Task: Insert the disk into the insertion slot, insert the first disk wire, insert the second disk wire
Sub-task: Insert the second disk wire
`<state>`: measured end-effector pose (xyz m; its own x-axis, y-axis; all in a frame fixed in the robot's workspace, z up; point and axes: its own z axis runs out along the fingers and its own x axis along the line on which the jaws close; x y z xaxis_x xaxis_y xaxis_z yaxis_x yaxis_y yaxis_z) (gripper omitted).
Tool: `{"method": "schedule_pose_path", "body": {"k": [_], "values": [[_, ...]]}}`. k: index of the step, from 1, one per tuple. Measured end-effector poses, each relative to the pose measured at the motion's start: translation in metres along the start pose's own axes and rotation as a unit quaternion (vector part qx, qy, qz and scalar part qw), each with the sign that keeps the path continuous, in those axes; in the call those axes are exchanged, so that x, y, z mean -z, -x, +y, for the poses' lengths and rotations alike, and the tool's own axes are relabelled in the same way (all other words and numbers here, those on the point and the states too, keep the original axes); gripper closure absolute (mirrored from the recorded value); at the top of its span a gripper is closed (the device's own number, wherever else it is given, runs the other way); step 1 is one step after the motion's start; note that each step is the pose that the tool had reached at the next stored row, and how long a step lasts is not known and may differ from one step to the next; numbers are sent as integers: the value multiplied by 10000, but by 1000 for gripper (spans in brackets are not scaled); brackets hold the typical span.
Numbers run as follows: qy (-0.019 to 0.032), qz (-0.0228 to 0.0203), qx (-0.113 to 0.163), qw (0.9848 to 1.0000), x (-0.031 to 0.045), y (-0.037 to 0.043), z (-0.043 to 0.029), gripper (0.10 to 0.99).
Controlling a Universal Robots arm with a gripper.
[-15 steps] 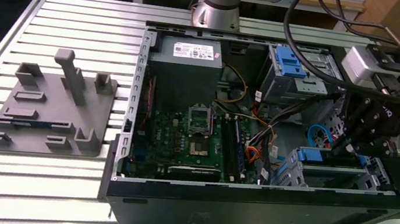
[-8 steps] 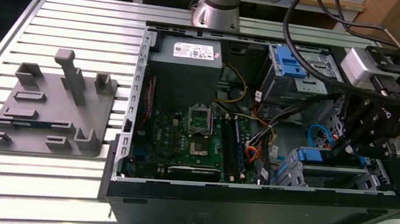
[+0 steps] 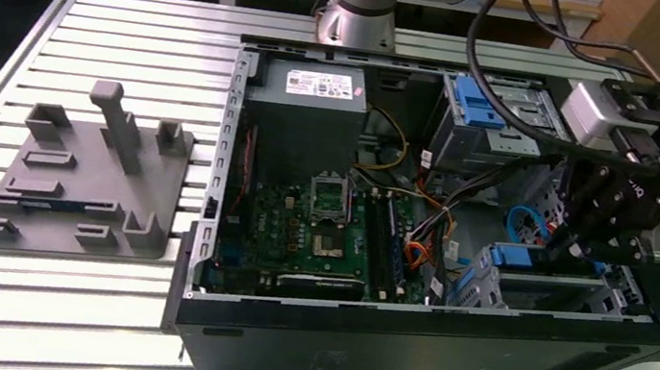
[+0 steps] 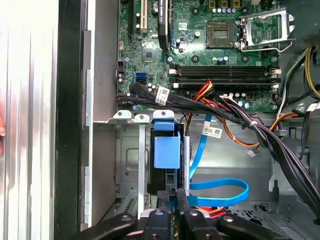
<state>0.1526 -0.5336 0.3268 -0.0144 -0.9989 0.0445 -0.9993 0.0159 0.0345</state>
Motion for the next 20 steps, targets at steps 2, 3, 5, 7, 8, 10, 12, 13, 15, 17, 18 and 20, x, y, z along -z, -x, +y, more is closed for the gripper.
{"method": "schedule_pose_path", "body": {"k": [2, 3, 5, 7, 8, 10, 12, 13, 15, 17, 18, 20], "values": [[1, -7, 0, 10000, 24, -1, 1, 800], [0, -2, 0, 10000, 52, -3, 2, 800], [0, 1, -1, 10000, 107, -5, 4, 733], [0, 3, -1, 10000, 162, -7, 6, 733], [0, 3, -1, 10000, 194, -9, 7, 733], [0, 2, -1, 10000, 265, -12, 10, 733], [0, 3, -1, 10000, 332, -15, 12, 733], [0, 2, -1, 10000, 365, -17, 13, 733], [0, 3, -1, 10000, 429, -19, 15, 733], [0, 2, -1, 10000, 496, -21, 18, 733], [0, 3, -1, 10000, 533, -22, 19, 733], [0, 3, -1, 10000, 597, -24, 21, 749]]}}
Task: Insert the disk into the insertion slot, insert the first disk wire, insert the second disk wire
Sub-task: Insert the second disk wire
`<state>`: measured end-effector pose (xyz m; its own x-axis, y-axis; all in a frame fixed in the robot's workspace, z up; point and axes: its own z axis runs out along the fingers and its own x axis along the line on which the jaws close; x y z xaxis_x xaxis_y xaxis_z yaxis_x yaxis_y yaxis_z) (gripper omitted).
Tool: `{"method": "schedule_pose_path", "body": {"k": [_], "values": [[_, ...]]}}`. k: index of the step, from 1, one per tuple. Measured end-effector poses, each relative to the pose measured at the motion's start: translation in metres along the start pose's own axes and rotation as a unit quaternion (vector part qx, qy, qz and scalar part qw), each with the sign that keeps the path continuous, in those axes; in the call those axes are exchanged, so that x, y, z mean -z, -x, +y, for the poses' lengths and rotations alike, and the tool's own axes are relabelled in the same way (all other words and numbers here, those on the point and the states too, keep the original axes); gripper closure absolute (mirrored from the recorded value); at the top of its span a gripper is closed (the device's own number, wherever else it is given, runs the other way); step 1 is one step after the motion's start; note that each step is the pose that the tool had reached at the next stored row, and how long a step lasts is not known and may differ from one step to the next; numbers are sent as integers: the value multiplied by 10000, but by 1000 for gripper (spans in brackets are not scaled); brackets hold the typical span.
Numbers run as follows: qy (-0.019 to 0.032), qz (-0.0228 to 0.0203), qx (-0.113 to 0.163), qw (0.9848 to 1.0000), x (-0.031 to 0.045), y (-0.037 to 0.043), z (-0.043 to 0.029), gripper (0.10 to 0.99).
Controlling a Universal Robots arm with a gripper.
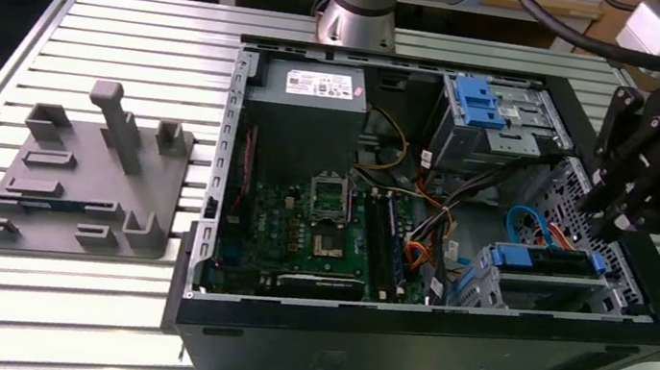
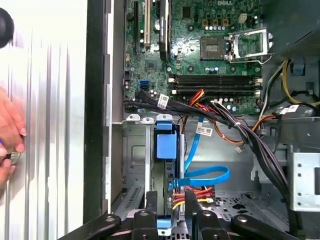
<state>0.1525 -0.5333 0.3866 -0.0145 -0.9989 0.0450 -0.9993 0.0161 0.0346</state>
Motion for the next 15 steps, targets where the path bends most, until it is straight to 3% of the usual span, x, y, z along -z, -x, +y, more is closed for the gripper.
{"method": "schedule_pose_path", "body": {"k": [1, 3, 4, 6, 15], "values": [[0, 1, 0, 10000, 15, -1, 0, 749], [0, -2, 0, 10000, 17, -1, 0, 875], [0, -1, 0, 10000, 17, -1, 1, 875], [0, 0, 0, 10000, 19, 0, 1, 980], [0, 0, 0, 10000, 19, 1, 1, 980]]}}
